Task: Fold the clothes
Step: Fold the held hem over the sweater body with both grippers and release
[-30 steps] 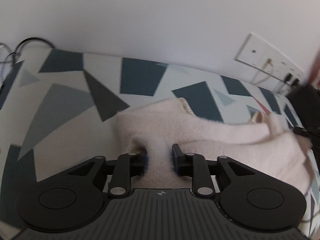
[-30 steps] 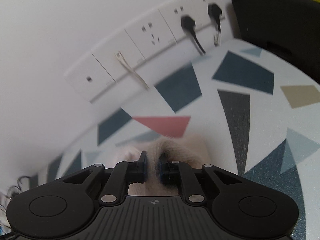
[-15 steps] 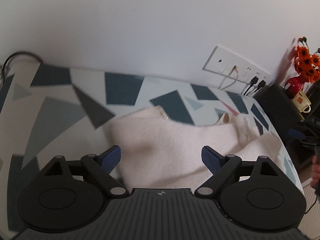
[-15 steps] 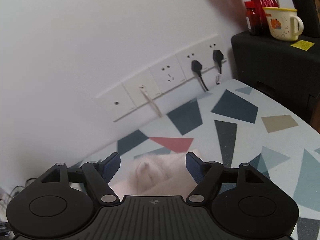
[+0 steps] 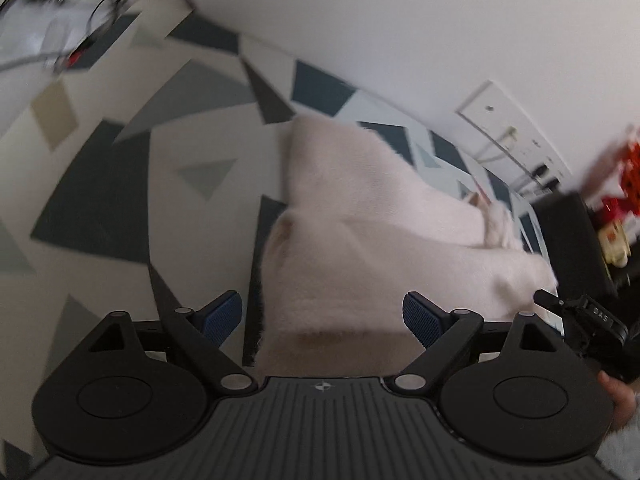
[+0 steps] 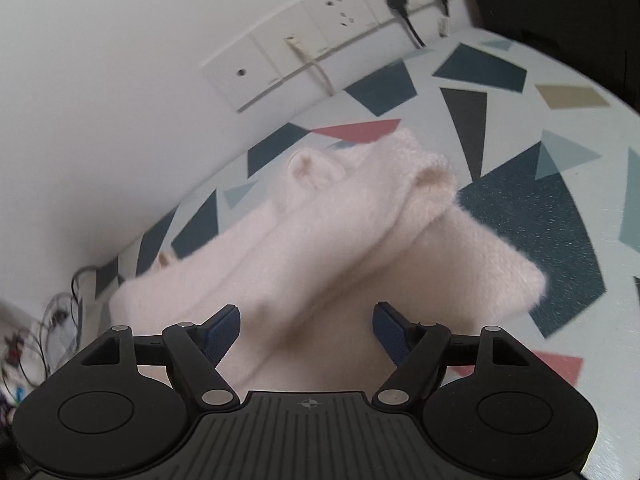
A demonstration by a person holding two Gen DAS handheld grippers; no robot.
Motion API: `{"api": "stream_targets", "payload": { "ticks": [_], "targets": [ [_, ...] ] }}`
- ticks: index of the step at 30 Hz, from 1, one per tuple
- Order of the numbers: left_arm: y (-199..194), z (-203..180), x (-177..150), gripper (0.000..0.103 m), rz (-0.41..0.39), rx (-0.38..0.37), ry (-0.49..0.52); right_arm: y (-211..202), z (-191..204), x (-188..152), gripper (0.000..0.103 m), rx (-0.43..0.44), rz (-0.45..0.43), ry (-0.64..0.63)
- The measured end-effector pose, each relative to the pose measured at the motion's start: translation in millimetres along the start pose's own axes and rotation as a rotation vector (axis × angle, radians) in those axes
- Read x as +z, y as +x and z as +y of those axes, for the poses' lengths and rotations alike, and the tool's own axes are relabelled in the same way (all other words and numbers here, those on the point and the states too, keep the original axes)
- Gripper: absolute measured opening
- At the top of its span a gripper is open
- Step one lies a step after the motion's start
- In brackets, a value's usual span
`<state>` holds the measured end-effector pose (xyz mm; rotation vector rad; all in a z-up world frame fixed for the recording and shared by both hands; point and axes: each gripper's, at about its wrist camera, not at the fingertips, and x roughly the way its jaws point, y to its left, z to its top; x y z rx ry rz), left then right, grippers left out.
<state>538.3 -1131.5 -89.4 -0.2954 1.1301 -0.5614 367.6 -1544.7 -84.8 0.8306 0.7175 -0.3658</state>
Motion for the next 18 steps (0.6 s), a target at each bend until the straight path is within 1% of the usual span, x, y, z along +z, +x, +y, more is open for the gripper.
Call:
{"api": "stream_targets", "payload": {
  "ticks": [2, 4, 6, 8, 9, 10, 11, 12, 13, 15, 17, 18],
  "targets": [
    [8, 5, 1, 0.089, 0.016, 0.011, -0.05, 7, -7, 7, 0.071, 0.016, 0.013, 0.059],
    [13, 9, 1, 0.087, 0.013, -0.004, -0.092, 11, -13, 12, 0.071, 0.031, 0.011, 0.097],
    [16, 9, 2, 0.056, 0.01, -0.021, -0.118, 14, -16, 15, 0.07, 0.047, -0.002, 0.117],
    [14, 0, 6, 0.05, -0.003, -0.012, -0.108, 17, -20, 18, 0.07, 0.062, -0.016, 0.137],
    [12, -5, 8, 0.045, -0.016, -0.006, -0.097, 19, -21, 19, 0.07, 0.07, -0.023, 0.147],
    [9, -10, 11, 0.043, -0.03, -0.006, -0.085, 20, -23, 20, 0.063, 0.08, -0.03, 0.157],
    [6, -14, 13, 0.042, -0.047, -0.015, -0.07, 20, -25, 22, 0.055, 0.099, -0.042, 0.163],
    [3, -18, 16, 0.042, -0.064, -0.024, -0.055, 19, -27, 23, 0.052, 0.118, -0.053, 0.17],
    [1, -22, 18, 0.043, -0.075, -0.031, -0.043, 19, -29, 25, 0.051, 0.137, -0.062, 0.179],
    [7, -25, 22, 0.056, -0.05, -0.032, -0.043, 17, -36, 25, 0.052, 0.161, -0.069, 0.212],
    [19, -24, 22, 0.06, -0.002, -0.034, -0.057, 14, -43, 26, 0.052, 0.15, -0.068, 0.233],
    [25, -23, 21, 0.06, 0.019, -0.033, -0.064, 14, -47, 26, 0.051, 0.147, -0.066, 0.239]
  ]
}}
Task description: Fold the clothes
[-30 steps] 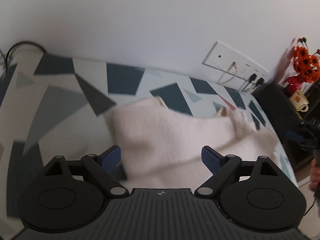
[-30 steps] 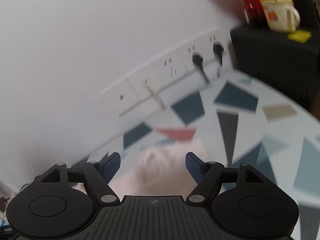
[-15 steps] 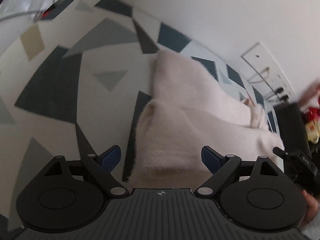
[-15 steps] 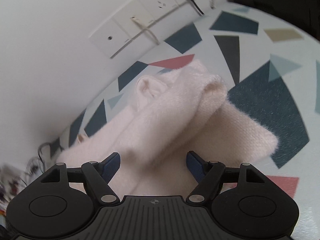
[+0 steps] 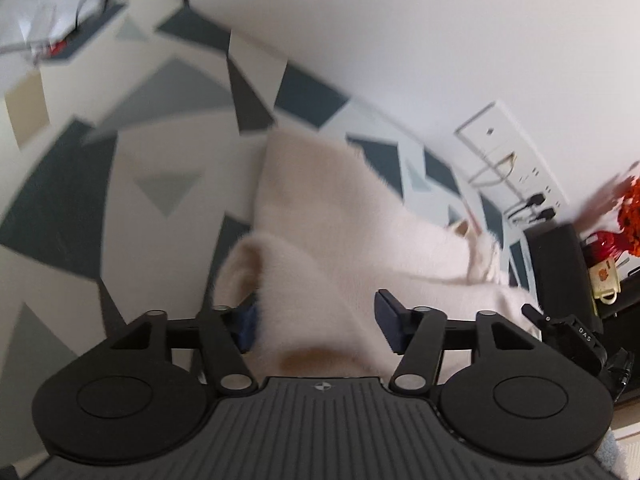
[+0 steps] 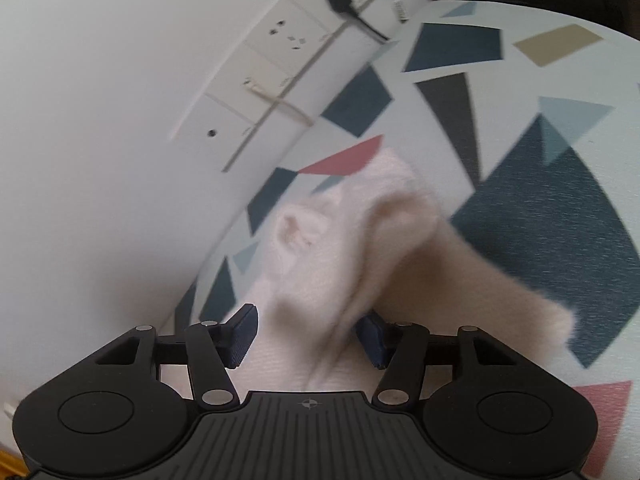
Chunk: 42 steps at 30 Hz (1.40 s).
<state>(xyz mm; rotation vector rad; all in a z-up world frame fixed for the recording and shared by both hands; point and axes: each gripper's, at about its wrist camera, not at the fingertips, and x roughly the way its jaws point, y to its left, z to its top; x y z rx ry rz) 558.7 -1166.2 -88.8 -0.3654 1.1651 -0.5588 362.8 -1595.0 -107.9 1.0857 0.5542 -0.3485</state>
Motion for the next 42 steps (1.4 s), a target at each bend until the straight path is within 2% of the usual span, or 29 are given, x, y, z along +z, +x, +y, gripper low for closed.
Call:
{"api": "stream_targets", "payload": {
  "ticks": [3, 4, 5, 6, 7, 8, 11, 16, 22, 27, 30, 33, 37, 39, 40, 41, 42],
  "targets": [
    [11, 2, -10, 0.06, -0.006, 0.011, -0.024, 0, -8, 1, 0.05, 0.017, 0.009, 0.011],
    [12, 3, -13, 0.06, -0.017, 0.011, -0.046, 2, -8, 2, 0.043, 0.018, 0.016, -0.001],
    [13, 4, -17, 0.043, -0.028, 0.011, -0.068, 4, -7, 2, 0.028, 0.012, 0.033, -0.011],
    [12, 4, -18, 0.022, -0.04, 0.008, -0.084, 6, -6, 4, 0.016, 0.016, 0.037, -0.01],
    [7, 2, -17, 0.019, -0.057, 0.001, -0.089, 7, -5, 6, 0.009, 0.036, 0.033, 0.002],
    [2, 0, -15, 0.019, -0.078, -0.008, -0.09, 6, -3, 8, 0.009, 0.058, 0.027, 0.011],
    [-15, -14, -2, 0.018, -0.147, -0.015, -0.04, -3, 11, 17, 0.008, 0.117, -0.029, -0.03],
    [-19, -27, 19, 0.017, -0.199, -0.021, -0.001, -8, 27, 35, 0.008, 0.172, -0.086, -0.026],
    [-5, -35, 47, 0.017, -0.254, -0.038, -0.021, 0, 44, 59, 0.008, 0.196, -0.133, -0.006],
    [6, -52, 76, 0.017, -0.311, -0.067, 0.004, 5, 54, 77, 0.008, 0.184, -0.175, -0.016],
    [30, -61, 92, 0.017, -0.305, -0.035, 0.056, 22, 49, 85, 0.008, 0.156, -0.168, 0.001],
    [69, -60, 102, 0.017, -0.269, 0.04, 0.099, 51, 41, 91, 0.008, 0.106, -0.16, -0.011],
    [117, -39, 105, 0.018, -0.164, 0.105, 0.053, 104, 22, 93, 0.008, 0.003, -0.092, -0.009],
    [125, -29, 106, 0.023, -0.129, 0.083, 0.012, 120, 17, 92, 0.012, -0.042, -0.057, -0.017],
    [123, -28, 108, 0.025, -0.124, 0.069, 0.008, 127, 14, 92, 0.021, -0.061, -0.042, -0.018],
    [121, -29, 111, 0.029, -0.113, 0.06, 0.011, 127, 14, 92, 0.035, -0.061, -0.038, -0.012],
    [117, -30, 115, 0.034, -0.106, 0.05, 0.017, 124, 15, 91, 0.043, -0.053, -0.043, -0.007]
  ]
}}
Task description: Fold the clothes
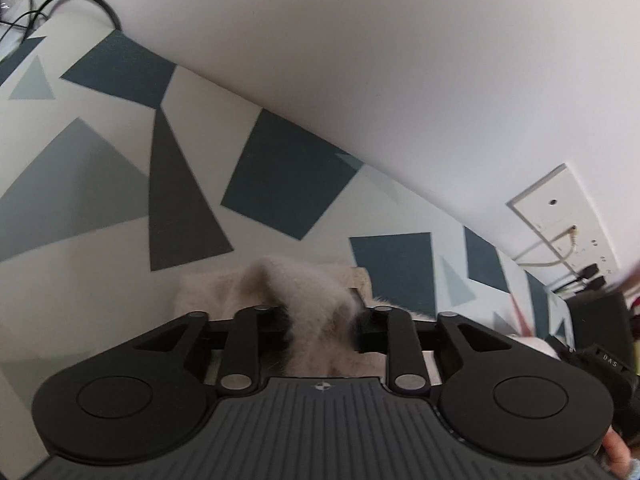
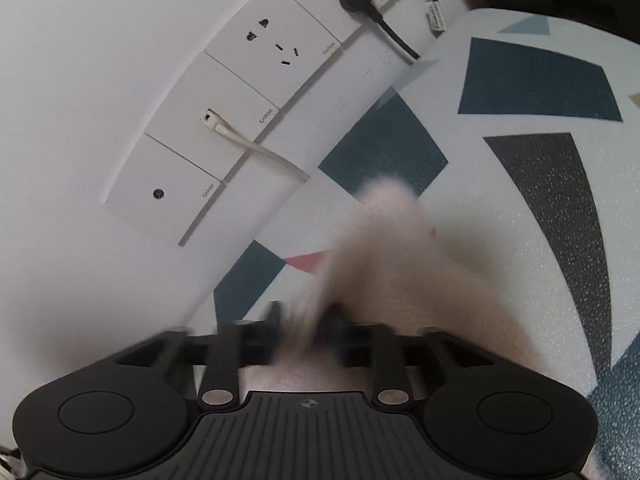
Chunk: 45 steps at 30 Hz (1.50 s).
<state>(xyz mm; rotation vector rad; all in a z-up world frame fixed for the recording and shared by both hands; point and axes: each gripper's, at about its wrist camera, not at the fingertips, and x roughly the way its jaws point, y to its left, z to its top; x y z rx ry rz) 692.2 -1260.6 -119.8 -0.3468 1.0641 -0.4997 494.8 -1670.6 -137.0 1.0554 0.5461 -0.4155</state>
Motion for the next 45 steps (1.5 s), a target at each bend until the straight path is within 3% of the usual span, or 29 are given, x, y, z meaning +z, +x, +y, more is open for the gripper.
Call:
{"api": "stream_targets", "payload": {
  "ticks": [1, 4, 6, 8, 11, 16, 18, 20, 21, 24, 27, 29, 34, 38, 40, 41, 42, 45],
  "targets": [
    [-7, -3, 4, 0.035, -0.01, -0.008, 0.015, -5, 4, 0, 0.059, 0.008, -0.006, -0.012],
    [-36, -15, 14, 0.044, -0.12, 0.011, 0.082, -23, 26, -5, 0.062, 0.048, -0.018, -0.132],
    [-57, -21, 18, 0.066, -0.258, 0.055, 0.131, -31, 43, -9, 0.065, 0.089, -0.012, -0.221],
    [-72, -25, 22, 0.067, -0.341, 0.093, 0.153, -31, 60, -15, 0.07, 0.126, 0.029, -0.318],
    [-68, -25, 23, 0.067, -0.251, 0.097, 0.173, -25, 83, -26, 0.071, 0.115, 0.088, -0.427],
    [-60, -15, -13, 0.068, -0.027, 0.144, 0.245, -31, 74, -28, 0.074, 0.116, 0.142, -0.316],
    [-64, -6, -30, 0.072, 0.048, 0.149, 0.248, -44, 66, -32, 0.076, 0.089, 0.156, -0.315],
    [-72, 7, -48, 0.078, 0.097, 0.14, 0.227, -62, 55, -38, 0.085, 0.022, 0.142, -0.342],
    [-77, 15, -55, 0.084, 0.105, 0.141, 0.193, -71, 48, -40, 0.089, -0.022, 0.126, -0.357],
    [-91, 38, -75, 0.088, 0.121, 0.126, 0.068, -97, 26, -38, 0.101, -0.161, 0.068, -0.361],
    [-106, 48, -92, 0.088, 0.129, 0.085, -0.047, -112, 1, -33, 0.102, -0.241, 0.062, -0.305],
    [-105, 44, -99, 0.088, 0.125, 0.081, -0.029, -114, -11, -37, 0.102, -0.243, 0.092, -0.287],
    [-89, 28, -98, 0.088, 0.066, 0.108, 0.075, -85, -3, -53, 0.102, -0.286, 0.172, -0.431],
    [-69, 28, -94, 0.1, 0.092, 0.09, 0.07, -60, -6, -50, 0.102, -0.292, 0.181, -0.376],
    [-71, 27, -94, 0.09, 0.101, 0.076, 0.111, -57, -2, -49, 0.102, -0.29, 0.169, -0.393],
    [-73, 28, -93, 0.068, 0.114, 0.047, 0.123, -56, -1, -50, 0.094, -0.289, 0.172, -0.404],
    [-76, 28, -93, 0.06, 0.127, 0.03, 0.132, -58, -2, -51, 0.09, -0.282, 0.163, -0.414],
    [-84, 32, -99, 0.051, 0.162, 0.031, 0.147, -65, -5, -53, 0.078, -0.259, 0.163, -0.415]
  ]
}}
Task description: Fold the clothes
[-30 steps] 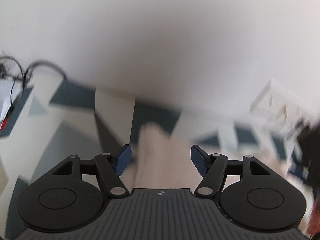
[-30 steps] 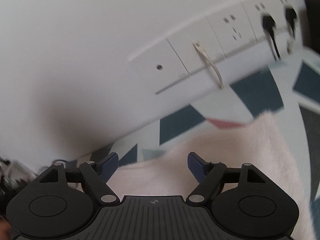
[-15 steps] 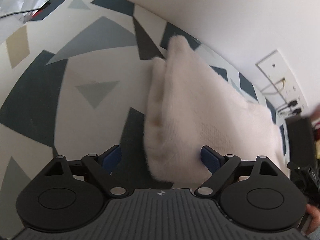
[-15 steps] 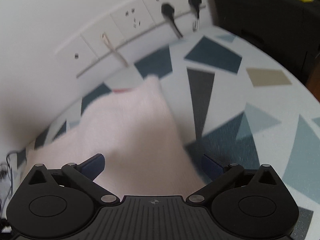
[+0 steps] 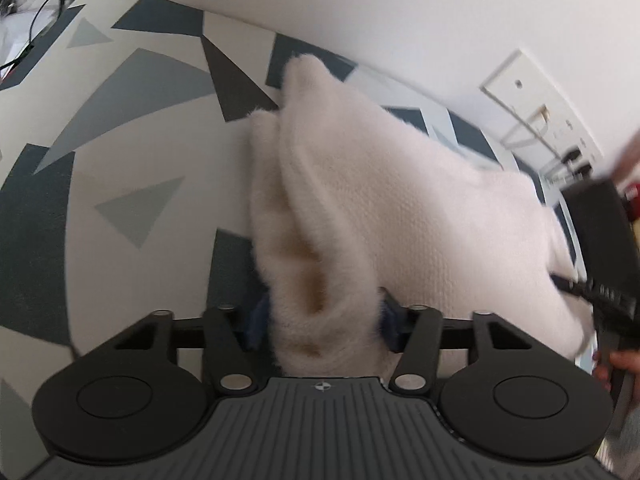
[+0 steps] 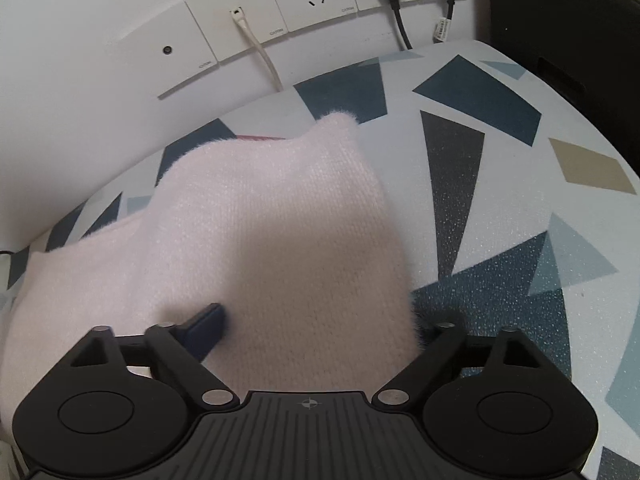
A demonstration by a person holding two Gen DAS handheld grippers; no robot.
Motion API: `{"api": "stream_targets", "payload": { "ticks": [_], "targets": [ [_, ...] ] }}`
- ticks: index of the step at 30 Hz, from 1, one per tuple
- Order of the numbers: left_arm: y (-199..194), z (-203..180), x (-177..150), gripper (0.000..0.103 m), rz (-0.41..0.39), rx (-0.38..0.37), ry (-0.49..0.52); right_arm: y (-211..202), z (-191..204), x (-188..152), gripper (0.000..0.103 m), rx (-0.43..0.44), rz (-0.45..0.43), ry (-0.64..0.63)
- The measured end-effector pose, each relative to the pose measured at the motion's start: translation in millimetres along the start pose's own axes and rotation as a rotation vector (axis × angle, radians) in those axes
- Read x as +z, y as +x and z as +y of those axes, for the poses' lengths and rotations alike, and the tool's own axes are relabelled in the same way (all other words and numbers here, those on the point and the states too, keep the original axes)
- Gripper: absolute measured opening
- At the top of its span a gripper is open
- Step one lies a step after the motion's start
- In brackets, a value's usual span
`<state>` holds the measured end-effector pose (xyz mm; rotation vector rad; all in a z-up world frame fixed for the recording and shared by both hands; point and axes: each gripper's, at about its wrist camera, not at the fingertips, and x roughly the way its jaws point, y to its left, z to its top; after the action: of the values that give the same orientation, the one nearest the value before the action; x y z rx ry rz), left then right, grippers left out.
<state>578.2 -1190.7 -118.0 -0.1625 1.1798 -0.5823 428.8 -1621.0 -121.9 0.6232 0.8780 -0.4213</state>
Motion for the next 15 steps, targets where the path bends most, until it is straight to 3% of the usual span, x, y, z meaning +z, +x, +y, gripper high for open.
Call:
{"api": "stream_targets", "payload": {
  "ticks": [2, 6, 8, 11, 12, 14, 15],
  "targets": [
    [-4, 3, -6, 0.048, 0.023, -0.004, 0.01, -2, -3, -2, 0.072, 0.02, 0.004, 0.011],
    [-8, 8, -20, 0.041, 0.061, -0.01, 0.022, -7, -6, -7, 0.07, 0.048, 0.029, 0.023],
    [-11, 11, -23, 0.043, 0.072, -0.013, 0.021, -9, -13, -9, 0.068, 0.075, 0.031, 0.068],
    [-21, 3, -21, 0.069, 0.034, 0.056, 0.099, -14, -28, -9, 0.073, 0.113, 0.017, 0.185],
    [-25, -1, -19, 0.074, 0.013, 0.08, 0.131, -16, -33, -8, 0.079, 0.116, 0.004, 0.223],
    [-30, -9, -8, 0.083, -0.029, 0.061, 0.152, -21, -35, -5, 0.102, 0.115, -0.051, 0.25],
    [-31, -12, -2, 0.09, -0.047, 0.04, 0.153, -23, -32, -1, 0.102, 0.121, -0.078, 0.227]
  ]
}}
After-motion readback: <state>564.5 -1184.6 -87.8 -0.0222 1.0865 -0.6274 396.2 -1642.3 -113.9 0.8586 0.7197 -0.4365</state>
